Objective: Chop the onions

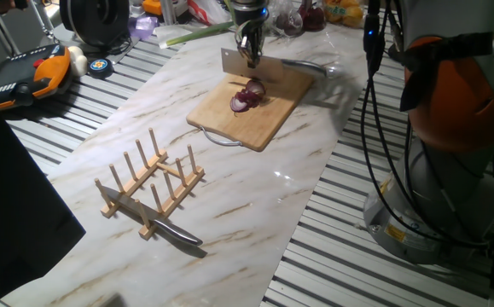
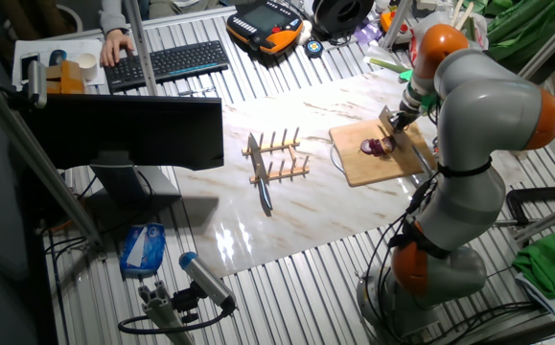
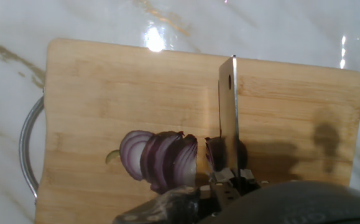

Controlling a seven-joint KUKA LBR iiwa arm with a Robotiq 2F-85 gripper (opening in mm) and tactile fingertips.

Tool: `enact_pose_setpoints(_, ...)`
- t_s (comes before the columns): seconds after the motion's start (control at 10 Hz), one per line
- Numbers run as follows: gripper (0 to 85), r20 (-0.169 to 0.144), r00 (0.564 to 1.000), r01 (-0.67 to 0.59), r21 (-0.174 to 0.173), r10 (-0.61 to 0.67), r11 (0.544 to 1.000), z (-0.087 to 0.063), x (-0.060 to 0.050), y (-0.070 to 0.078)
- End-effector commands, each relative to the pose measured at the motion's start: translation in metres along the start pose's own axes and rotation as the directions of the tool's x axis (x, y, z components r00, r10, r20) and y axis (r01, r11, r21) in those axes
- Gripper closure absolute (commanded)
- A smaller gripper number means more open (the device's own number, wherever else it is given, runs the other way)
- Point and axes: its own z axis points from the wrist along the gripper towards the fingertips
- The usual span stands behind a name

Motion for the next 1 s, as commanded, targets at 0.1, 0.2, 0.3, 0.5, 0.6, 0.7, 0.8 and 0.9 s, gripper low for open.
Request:
enact_pose_setpoints(0.1,84.3,0.003,1.000,0.000,0.000,0.000,1.000,0.0010,-0.0002,0.0003)
enact_pose_setpoints(0.2,84.3,0.006,1.000,0.002,0.002,-0.002,1.000,0.0024,-0.0005,0.0000)
enact_pose_setpoints(0.3,84.3,0.009,1.000,0.002,0.002,-0.002,1.000,0.0037,-0.0007,-0.0004)
enact_pose_setpoints(0.5,84.3,0.019,1.000,0.003,0.000,-0.003,1.000,0.0058,-0.0015,-0.0009)
enact_pose_setpoints(0.6,84.3,0.025,1.000,0.003,-0.001,-0.003,1.000,0.0066,-0.0015,-0.0011)
enact_pose_setpoints(0.7,84.3,0.028,1.000,0.003,-0.002,-0.003,1.000,0.0069,-0.0016,-0.0013)
enact_pose_setpoints(0.8,84.3,0.031,1.000,0.003,-0.002,-0.003,1.000,0.0072,-0.0016,-0.0014)
enact_pose_setpoints(0.9,84.3,0.034,0.999,0.003,-0.002,-0.003,1.000,0.0077,-0.0012,-0.0021)
